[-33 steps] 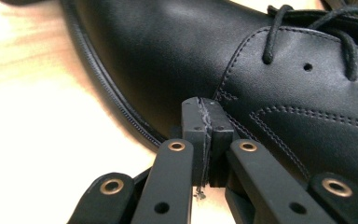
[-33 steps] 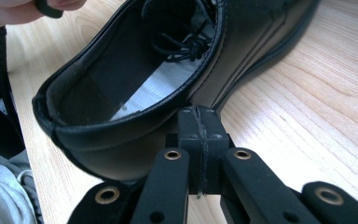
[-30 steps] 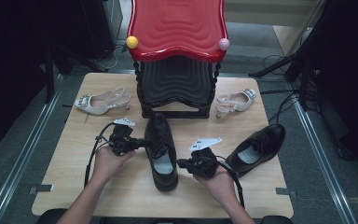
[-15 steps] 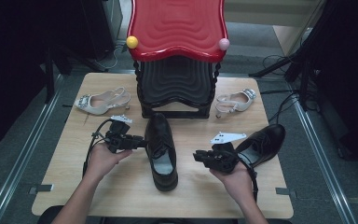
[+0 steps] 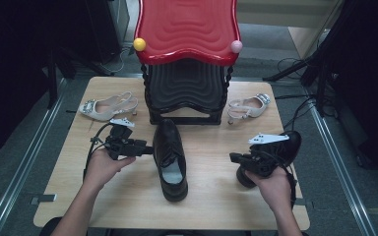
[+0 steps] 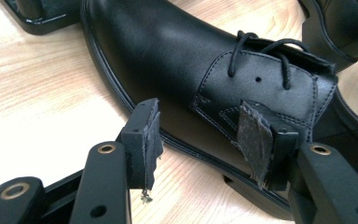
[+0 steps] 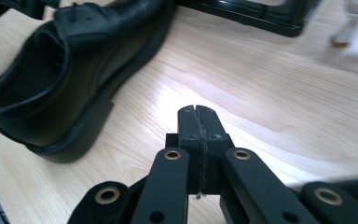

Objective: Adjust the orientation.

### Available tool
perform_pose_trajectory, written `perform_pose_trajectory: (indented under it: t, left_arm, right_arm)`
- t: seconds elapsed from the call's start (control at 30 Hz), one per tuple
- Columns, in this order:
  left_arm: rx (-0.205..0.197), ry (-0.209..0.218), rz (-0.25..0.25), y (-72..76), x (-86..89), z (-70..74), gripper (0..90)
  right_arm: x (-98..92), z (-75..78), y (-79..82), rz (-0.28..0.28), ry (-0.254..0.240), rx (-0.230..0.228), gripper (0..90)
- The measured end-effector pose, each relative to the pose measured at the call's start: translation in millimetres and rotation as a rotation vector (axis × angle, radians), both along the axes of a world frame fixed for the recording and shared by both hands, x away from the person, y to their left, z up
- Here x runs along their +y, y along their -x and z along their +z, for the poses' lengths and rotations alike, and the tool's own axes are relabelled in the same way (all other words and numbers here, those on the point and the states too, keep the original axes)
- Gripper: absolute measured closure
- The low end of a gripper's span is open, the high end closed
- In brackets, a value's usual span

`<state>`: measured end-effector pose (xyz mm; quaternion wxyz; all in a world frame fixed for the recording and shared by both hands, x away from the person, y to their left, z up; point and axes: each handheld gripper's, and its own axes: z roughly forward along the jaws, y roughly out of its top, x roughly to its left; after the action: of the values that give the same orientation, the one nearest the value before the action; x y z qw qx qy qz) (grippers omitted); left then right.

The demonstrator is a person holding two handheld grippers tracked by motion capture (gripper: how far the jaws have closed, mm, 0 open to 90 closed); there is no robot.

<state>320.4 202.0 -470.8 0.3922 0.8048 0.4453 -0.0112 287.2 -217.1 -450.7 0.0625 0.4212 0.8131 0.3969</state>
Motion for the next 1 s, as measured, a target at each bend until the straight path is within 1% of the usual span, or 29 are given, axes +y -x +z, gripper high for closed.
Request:
perform_pose_trajectory:
  t: [0.13, 0.3, 0.4, 0.5, 0.6, 0.8, 0.87, 1.0]
  left_arm:
    - [0.002, -0.003, -0.003, 0.2, 0.6, 1.9, 48.7]
    - [0.0, 0.0, -0.002, 0.4, 2.9, 3.6, 48.6]
    - [-0.002, 0.003, 0.006, 0.2, 4.0, 3.4, 48.5]
    - [-0.001, 0.0, 0.009, -0.3, 5.4, 3.3, 48.3]
    - [-0.002, 0.0, 0.013, -0.4, 5.8, 3.1, 48.1]
    - [-0.001, 0.003, 0.008, -0.5, 4.2, 1.6, 47.2]
    - [-0.001, 0.004, 0.007, -0.7, 4.1, 1.1, 46.8]
    - [0.001, 0.011, 0.014, -1.0, 4.3, 0.1, 46.2]
  right_arm:
    - [-15.3, 4.9, 0.0, -0.029, 0.013, 0.011, 90.0]
    - [-34.4, 12.5, 2.7, -0.071, 0.022, 0.0, 90.0]
    - [-43.1, 13.0, 4.0, -0.089, 0.028, 0.01, 90.0]
    - [-50.5, 10.3, 5.0, -0.104, 0.058, 0.027, 90.0]
    - [-53.8, 5.3, 5.1, -0.107, 0.084, 0.045, 90.0]
    - [-51.6, -14.2, -0.7, -0.084, 0.115, 0.118, 90.0]
    - [-48.4, -19.9, -3.2, -0.065, 0.114, 0.138, 90.0]
    - [-46.7, -21.3, -5.4, -0.059, 0.085, 0.151, 90.0]
